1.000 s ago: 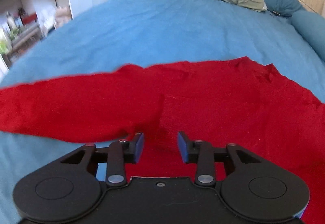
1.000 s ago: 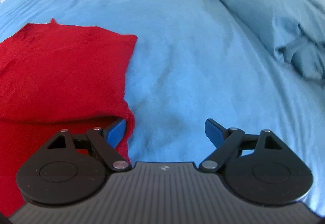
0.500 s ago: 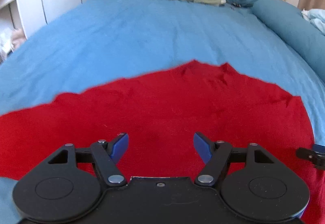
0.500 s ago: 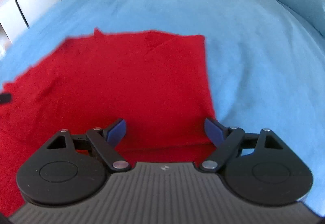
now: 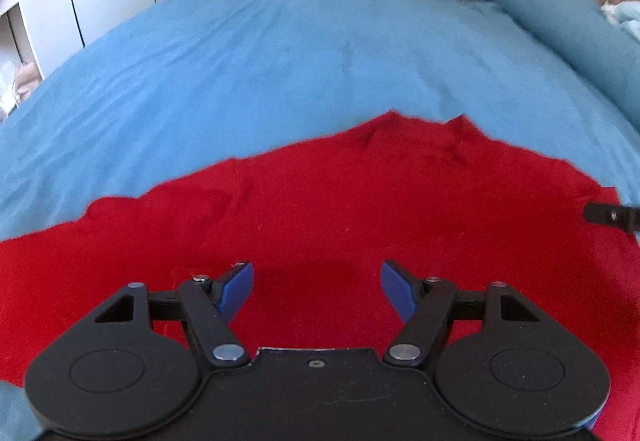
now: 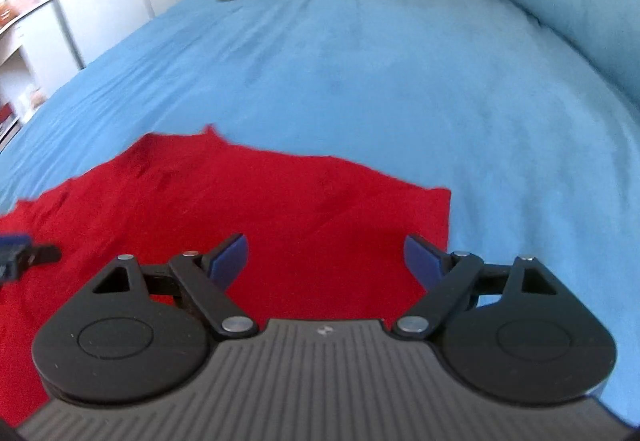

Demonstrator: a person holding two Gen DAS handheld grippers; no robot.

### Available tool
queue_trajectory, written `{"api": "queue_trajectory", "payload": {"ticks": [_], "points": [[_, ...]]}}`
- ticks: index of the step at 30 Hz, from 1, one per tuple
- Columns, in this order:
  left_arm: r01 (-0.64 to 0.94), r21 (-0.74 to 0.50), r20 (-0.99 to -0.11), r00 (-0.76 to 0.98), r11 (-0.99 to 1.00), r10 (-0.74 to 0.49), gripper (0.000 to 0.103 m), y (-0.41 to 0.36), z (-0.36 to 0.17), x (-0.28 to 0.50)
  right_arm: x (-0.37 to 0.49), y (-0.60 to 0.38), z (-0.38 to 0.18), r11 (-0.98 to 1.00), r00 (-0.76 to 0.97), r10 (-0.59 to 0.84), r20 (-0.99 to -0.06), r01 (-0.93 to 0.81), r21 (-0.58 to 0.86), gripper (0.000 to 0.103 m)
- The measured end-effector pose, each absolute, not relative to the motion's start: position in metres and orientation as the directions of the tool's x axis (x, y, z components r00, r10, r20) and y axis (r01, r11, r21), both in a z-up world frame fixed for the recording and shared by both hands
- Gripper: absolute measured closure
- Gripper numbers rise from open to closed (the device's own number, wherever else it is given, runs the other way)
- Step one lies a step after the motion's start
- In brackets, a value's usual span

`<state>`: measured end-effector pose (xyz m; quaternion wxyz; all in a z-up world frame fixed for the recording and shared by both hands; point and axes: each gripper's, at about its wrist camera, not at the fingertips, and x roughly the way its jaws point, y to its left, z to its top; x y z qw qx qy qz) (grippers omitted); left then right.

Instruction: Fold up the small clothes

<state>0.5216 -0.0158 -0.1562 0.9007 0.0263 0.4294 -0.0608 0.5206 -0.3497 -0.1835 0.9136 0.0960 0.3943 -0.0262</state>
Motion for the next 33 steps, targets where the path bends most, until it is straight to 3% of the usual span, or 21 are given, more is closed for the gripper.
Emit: {"api": "queue_trajectory", "payload": {"ticks": [11, 16, 21, 26, 33], "points": [[0.120, -0.025, -0.790, 0.607, 0.992, -0.093, 0.026, -0.010, -0.166, 0.525, 0.537, -0.368, -0.190, 0.982, 0.675, 0.020, -0.737, 0.126, 0.141, 0.000], [0.068, -0.075, -0.808, 0.581, 0.995, -0.101, 0.026, 0.000, -0.134, 0.517, 0.513, -0.364, -0.148, 0.975, 0.721, 0.046, -0.691, 0.119, 0.190, 0.000], [0.019, -0.043, -0.785, 0.618, 0.999, -0.046, 0.026, 0.021, -0.077, 0.491, 0.488, -0.340, -0.080, 0.983, 0.763, 0.046, -0.645, 0.082, 0.167, 0.000], [-0.038, -0.116, -0.787, 0.613, 0.993, -0.068, 0.026, 0.064, -0.034, 0.456, 0.467, -0.282, -0.027, 0.993, 0.744, 0.047, -0.667, 0.040, 0.114, 0.000], [-0.140, -0.081, -0.797, 0.604, 0.987, 0.020, 0.025, 0.140, -0.011, 0.421, 0.438, -0.177, -0.008, 0.988, 0.715, 0.080, -0.694, 0.038, 0.153, 0.000]]}}
